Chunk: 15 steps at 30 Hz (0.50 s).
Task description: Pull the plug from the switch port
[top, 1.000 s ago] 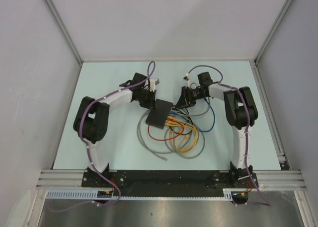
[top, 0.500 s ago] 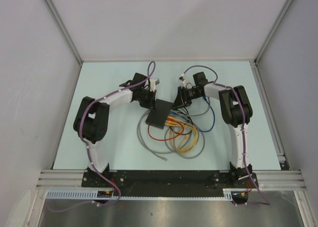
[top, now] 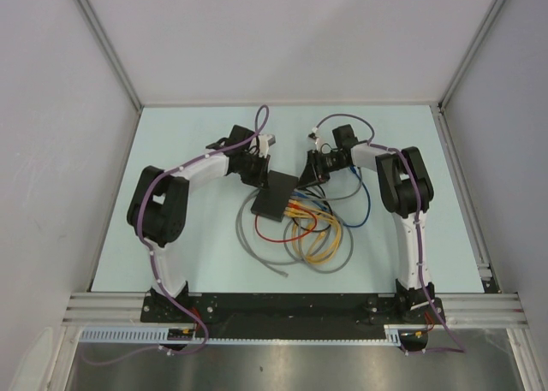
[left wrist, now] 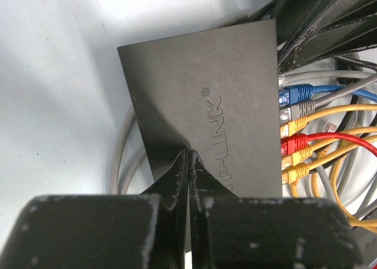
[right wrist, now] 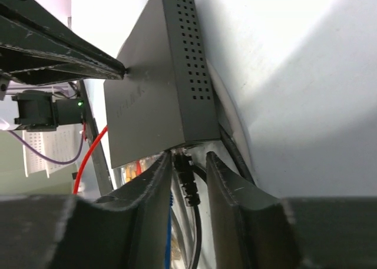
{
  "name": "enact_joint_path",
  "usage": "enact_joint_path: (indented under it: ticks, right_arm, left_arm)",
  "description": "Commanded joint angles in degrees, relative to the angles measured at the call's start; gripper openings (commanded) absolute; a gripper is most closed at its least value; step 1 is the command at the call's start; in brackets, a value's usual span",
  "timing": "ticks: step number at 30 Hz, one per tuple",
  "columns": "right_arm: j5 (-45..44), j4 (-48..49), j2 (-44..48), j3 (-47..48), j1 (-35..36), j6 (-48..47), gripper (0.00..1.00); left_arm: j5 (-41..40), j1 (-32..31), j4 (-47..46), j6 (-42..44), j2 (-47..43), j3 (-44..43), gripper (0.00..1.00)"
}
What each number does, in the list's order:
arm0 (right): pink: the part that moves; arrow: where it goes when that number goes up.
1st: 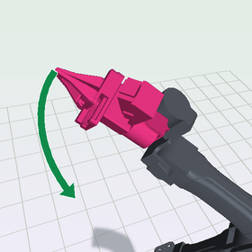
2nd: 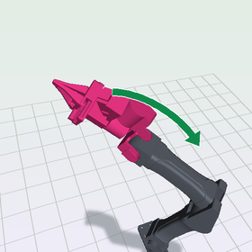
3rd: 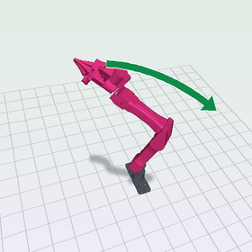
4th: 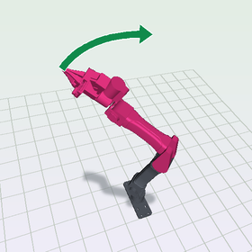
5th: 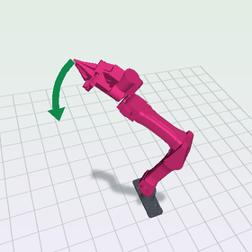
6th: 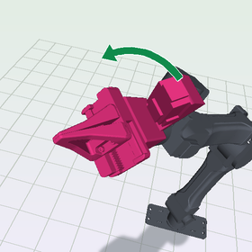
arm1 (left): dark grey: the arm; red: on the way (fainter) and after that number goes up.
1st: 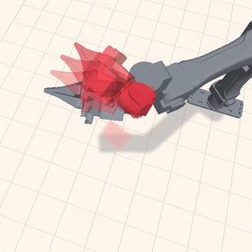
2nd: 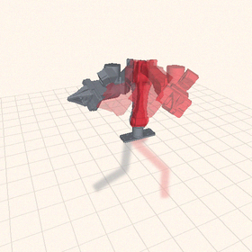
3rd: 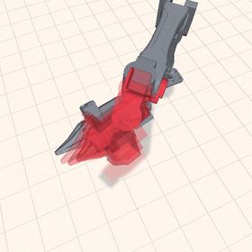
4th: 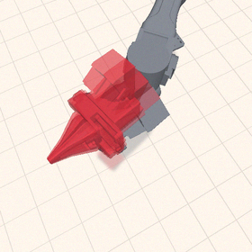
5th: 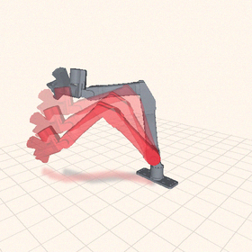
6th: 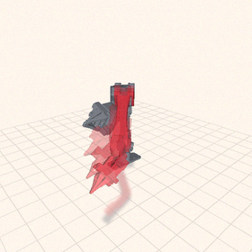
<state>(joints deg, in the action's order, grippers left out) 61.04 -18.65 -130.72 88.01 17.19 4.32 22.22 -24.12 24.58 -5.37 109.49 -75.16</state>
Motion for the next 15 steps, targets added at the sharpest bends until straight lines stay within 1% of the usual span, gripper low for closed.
enact_joint_path:
  ticks: [1,6,7,11,13,14,15]
  right_arm:
    - [1.1,0.29,-1.82,2.52,1.0,-0.8,0.29]
    - [2.16,0.2,-2.44,2.87,1.09,-1.06,0.19]
    - [2.42,-0.06,-2.44,2.87,1.0,-1.41,0.15]
    - [2.51,-0.59,-2.44,2.96,1.0,-2.29,0.1]
    - [2.51,-0.94,-2.61,3.22,0.74,-2.56,0.07]
    - [2.51,-1.29,-2.7,3.31,0.57,-2.99,0.06]
    - [2.42,-1.38,-2.88,3.4,0.39,-3.17,0.03]
  left_arm:
    - [-3.94,-0.84,3.02,2.9,2.66,0.27,0.0]
    - [-4.02,-1.02,3.02,3.34,2.66,0.18,0.0]
    - [-4.02,-1.19,3.02,3.61,2.57,0.36,0.0]
    - [-3.76,-1.46,3.02,4.75,0.29,0.19,0.0]
    - [-2.27,-1.46,3.28,5.19,-1.12,0.1,0.0]
    - [-1.05,-1.46,3.46,7.28,-2.08,0.18,0.0]
    - [2.62,-1.46,3.46,8.34,-3.83,0.71,0.0]
